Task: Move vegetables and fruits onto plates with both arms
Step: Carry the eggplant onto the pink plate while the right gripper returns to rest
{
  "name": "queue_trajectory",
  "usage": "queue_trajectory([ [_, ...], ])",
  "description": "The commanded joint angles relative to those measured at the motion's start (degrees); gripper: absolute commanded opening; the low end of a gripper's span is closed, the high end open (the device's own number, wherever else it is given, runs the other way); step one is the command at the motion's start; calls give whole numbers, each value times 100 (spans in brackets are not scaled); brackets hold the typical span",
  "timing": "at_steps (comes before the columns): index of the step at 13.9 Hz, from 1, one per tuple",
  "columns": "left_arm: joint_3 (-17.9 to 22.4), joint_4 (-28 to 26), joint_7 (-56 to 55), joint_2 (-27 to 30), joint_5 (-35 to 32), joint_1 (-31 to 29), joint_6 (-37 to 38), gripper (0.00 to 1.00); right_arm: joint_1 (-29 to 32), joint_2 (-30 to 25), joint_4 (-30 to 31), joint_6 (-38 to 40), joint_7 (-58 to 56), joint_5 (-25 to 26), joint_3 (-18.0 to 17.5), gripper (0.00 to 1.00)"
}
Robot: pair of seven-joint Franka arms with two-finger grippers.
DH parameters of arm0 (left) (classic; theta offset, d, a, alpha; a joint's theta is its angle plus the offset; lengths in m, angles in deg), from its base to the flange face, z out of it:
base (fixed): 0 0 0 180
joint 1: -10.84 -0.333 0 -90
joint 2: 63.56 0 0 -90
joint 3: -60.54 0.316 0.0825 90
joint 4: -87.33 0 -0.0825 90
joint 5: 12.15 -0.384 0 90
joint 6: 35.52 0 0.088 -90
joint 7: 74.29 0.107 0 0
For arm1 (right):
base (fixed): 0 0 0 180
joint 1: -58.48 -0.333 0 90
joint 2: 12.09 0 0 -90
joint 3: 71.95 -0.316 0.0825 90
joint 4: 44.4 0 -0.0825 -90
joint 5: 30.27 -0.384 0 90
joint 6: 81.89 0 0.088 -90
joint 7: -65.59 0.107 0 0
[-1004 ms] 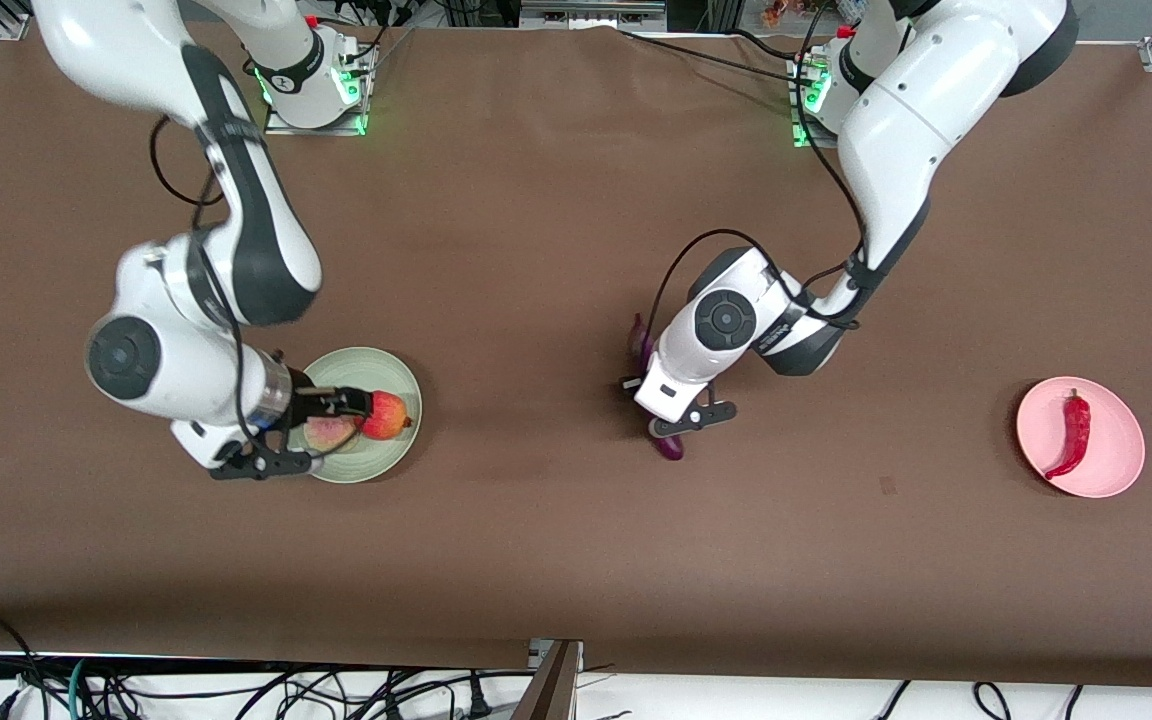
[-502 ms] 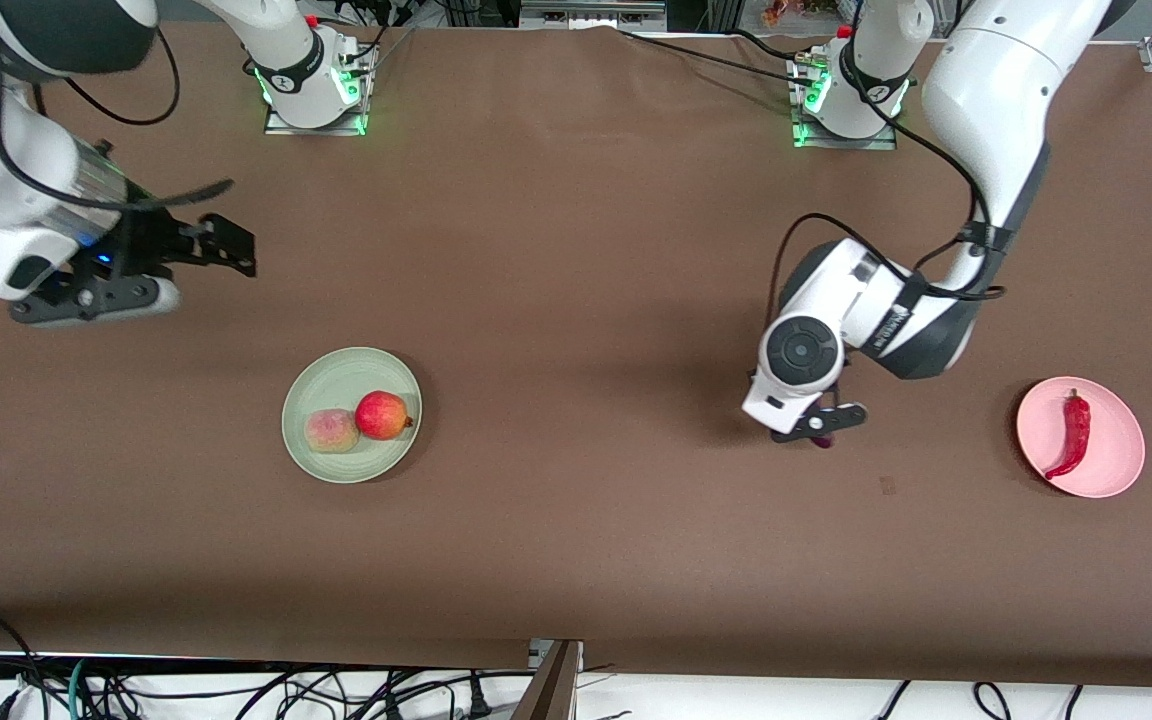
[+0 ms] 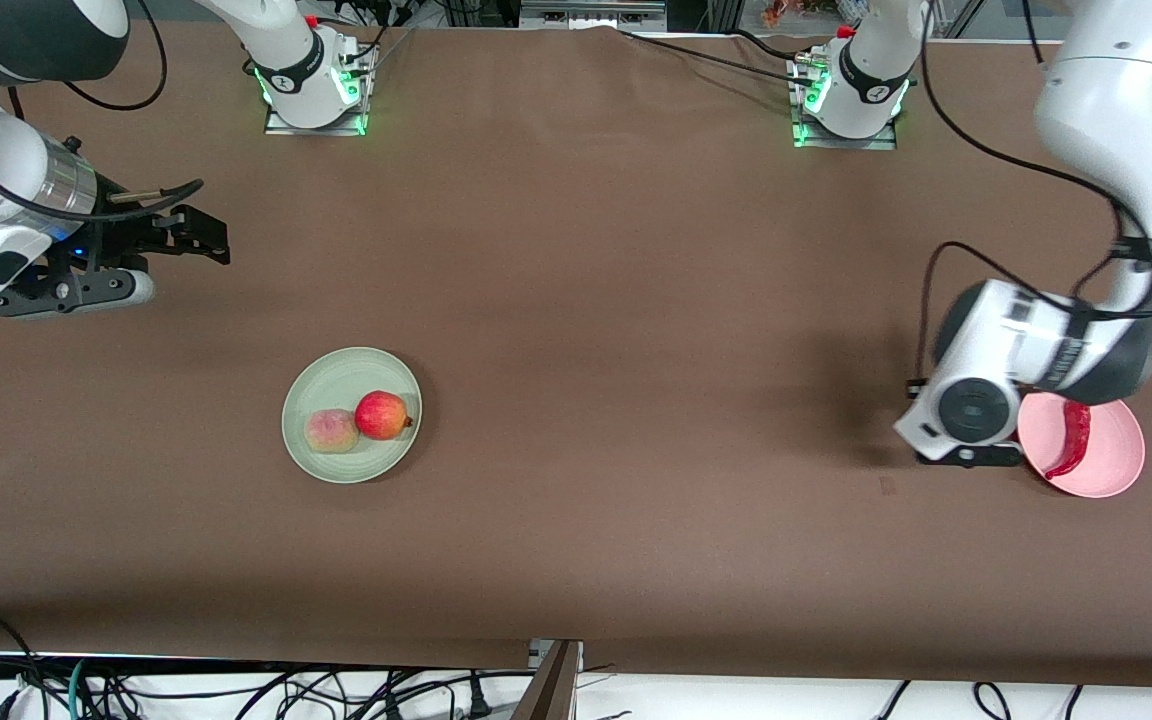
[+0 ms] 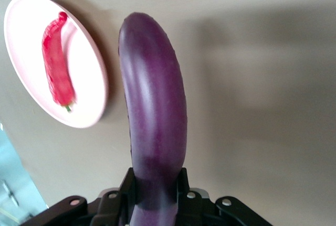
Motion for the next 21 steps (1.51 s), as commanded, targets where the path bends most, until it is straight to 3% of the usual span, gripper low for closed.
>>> queue_trajectory([
  [1, -104, 14, 1584, 176, -78, -620, -360, 6, 31, -50, -108, 76, -73, 61, 28, 100],
  [2, -104, 49, 2155, 176, -69, -936, -640, 19, 31, -50, -134, 58, -81, 70, 46, 100],
  [4, -104, 58, 3289, 142, 27, -1491, -1317, 19, 66, -42, -143, -3, -81, 70, 107, 100],
  [7, -95, 58, 4083, -17, 221, -2002, -2083, 21, 67, 2, -143, -197, -73, 306, 107, 100],
  [8, -95, 58, 4137, -87, 230, -2029, -2111, 31, 32, 2, -143, -197, -73, 368, 99, 100],
  [9, -87, 49, 4138, -105, 239, -2073, -2120, 34, 5, 2, -143, -215, -73, 429, 81, 100],
  [10, -87, 40, 4138, -122, 239, -2108, -2129, 48, -4, 2, -143, -250, -73, 430, 72, 100],
  [11, -95, 49, 4138, -157, 239, -2135, -2129, 87, -4, 2, -143, -293, -64, 430, 72, 100],
  [12, -95, 49, 4138, -158, 343, -2152, -2129, 100, -4, 2, -143, -294, -64, 430, 72, 100],
  [18, -113, 58, 4138, -114, 529, -2144, -2076, 100, -4, 11, -143, -505, -55, 448, 72, 100],
  [21, -578, 84, 4059, 359, 1290, -2126, -1245, 100, 14, 11, -134, -496, -64, 448, 72, 100],
])
